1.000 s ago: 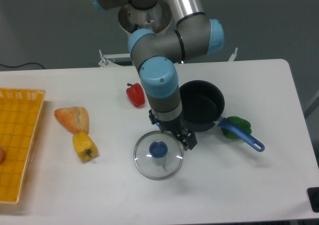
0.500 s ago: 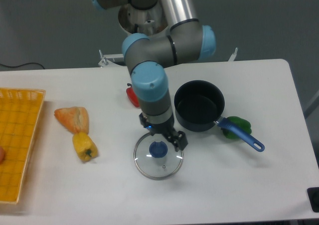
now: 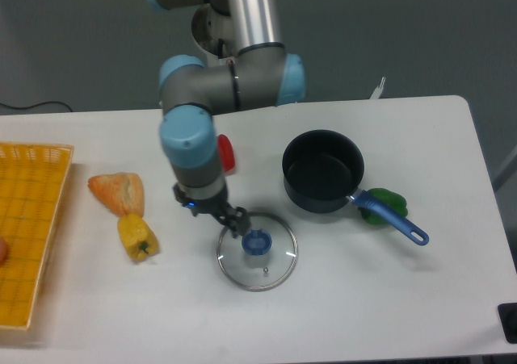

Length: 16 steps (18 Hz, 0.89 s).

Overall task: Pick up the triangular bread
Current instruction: 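Move the gripper over to the triangular bread slice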

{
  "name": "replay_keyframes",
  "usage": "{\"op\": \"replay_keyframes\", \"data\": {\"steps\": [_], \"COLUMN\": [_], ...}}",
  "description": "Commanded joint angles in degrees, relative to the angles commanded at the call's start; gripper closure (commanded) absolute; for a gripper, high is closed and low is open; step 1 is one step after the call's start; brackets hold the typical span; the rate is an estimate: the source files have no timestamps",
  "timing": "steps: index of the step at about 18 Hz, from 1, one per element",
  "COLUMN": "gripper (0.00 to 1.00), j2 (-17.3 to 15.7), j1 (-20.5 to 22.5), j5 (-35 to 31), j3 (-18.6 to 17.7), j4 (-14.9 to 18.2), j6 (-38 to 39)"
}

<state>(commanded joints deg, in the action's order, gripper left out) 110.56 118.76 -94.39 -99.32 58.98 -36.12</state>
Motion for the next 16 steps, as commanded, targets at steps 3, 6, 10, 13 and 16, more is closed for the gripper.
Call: {"op": "replay_keyframes", "data": {"steps": [3,6,10,13,16], "gripper": [0.0,0.0,0.0,0.0,0.0], "j2": [1.0,1.7,3.3,4.3,4.7], "j1": [-3.8,-7.4,-10.8,-12.4,-13.8], "j5": [0.3,0.1,0.0,0.0,-0.1], "j3": [0.9,1.1,1.1,1.1,0.4], "j4": [-0.3,-0.5,-0.8,-1.0,-0.8], "j6": [2.9,3.3,3.4,4.6,4.5]}}
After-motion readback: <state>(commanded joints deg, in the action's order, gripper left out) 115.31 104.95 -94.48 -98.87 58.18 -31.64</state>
